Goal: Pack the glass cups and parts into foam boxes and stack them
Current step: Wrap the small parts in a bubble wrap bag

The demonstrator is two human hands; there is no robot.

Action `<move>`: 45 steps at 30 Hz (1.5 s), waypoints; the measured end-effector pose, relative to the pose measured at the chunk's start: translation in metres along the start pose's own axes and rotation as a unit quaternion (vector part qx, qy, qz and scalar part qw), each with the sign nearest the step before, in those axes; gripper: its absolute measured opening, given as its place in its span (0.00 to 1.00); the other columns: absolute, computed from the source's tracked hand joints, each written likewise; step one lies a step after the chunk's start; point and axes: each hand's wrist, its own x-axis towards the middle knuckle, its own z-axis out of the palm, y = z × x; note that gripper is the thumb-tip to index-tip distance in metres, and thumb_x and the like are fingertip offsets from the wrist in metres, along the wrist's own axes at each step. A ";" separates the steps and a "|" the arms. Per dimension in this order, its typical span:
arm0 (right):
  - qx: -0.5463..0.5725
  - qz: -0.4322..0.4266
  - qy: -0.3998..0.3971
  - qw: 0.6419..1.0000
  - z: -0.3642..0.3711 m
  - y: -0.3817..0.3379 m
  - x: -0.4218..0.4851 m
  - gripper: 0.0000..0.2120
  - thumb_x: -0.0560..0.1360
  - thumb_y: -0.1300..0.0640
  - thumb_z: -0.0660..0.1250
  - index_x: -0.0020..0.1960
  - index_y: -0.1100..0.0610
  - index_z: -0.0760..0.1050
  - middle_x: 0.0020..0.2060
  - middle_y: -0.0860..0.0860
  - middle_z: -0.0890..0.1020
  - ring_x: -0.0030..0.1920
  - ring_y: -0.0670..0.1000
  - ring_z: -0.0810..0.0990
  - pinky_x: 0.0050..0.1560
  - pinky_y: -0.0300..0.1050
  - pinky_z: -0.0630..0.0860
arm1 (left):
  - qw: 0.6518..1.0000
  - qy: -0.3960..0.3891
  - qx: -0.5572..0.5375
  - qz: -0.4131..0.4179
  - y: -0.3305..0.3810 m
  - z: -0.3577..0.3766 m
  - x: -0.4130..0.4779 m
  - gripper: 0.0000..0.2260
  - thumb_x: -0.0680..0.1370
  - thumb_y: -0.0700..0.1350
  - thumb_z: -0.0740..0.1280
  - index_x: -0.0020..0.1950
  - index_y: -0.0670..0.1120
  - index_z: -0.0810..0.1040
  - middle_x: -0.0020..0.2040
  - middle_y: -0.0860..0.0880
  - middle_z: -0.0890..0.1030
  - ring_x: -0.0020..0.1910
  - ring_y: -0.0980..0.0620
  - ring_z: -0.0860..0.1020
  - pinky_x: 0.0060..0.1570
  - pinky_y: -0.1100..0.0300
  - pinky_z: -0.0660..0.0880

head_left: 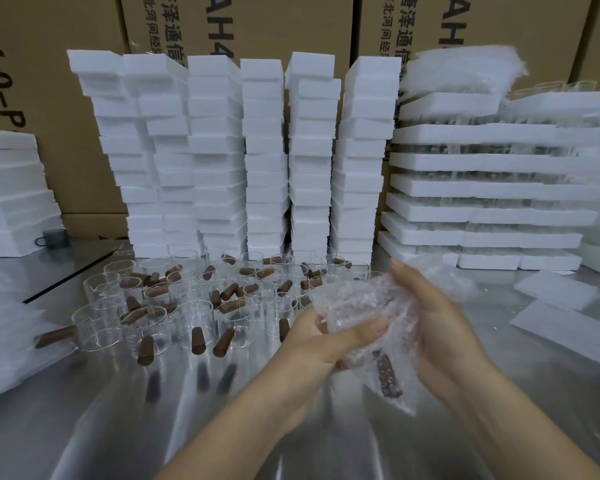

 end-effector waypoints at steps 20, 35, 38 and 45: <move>-0.159 -0.306 0.168 0.924 -0.010 0.020 0.013 0.17 0.82 0.60 0.69 0.37 0.55 0.68 0.30 0.52 0.71 0.33 0.52 0.69 0.37 0.49 0.67 | 0.993 -0.112 -0.038 -0.027 0.012 -0.001 -0.004 0.32 0.71 0.69 0.78 0.73 0.64 0.77 0.70 0.50 0.83 0.62 0.49 0.86 0.58 0.52 0.82; -0.330 -0.294 -0.029 0.897 0.000 0.026 0.003 0.13 0.79 0.39 0.70 0.49 0.49 0.79 0.47 0.54 0.83 0.50 0.57 0.84 0.53 0.62 0.80 | 0.978 -0.069 -0.199 0.006 0.006 -0.001 0.002 0.31 0.69 0.37 0.77 0.72 0.48 0.77 0.62 0.38 0.86 0.51 0.44 0.85 0.46 0.52 0.83; -0.289 -0.207 -0.173 0.918 -0.007 0.019 0.004 0.12 0.78 0.45 0.65 0.50 0.51 0.82 0.44 0.49 0.85 0.47 0.50 0.83 0.51 0.49 0.78 | 0.978 -0.035 -0.207 0.017 0.010 -0.007 0.005 0.31 0.68 0.36 0.77 0.71 0.49 0.78 0.64 0.36 0.84 0.52 0.39 0.82 0.46 0.49 0.77; -0.328 -0.213 -0.100 0.915 -0.013 0.004 0.011 0.04 0.75 0.62 0.75 0.49 0.54 0.84 0.37 0.53 0.84 0.35 0.55 0.79 0.35 0.52 0.77 | 0.992 0.000 -0.115 0.045 0.018 -0.017 0.006 0.26 0.65 0.34 0.79 0.57 0.59 0.85 0.55 0.40 0.88 0.44 0.41 0.86 0.42 0.52 0.81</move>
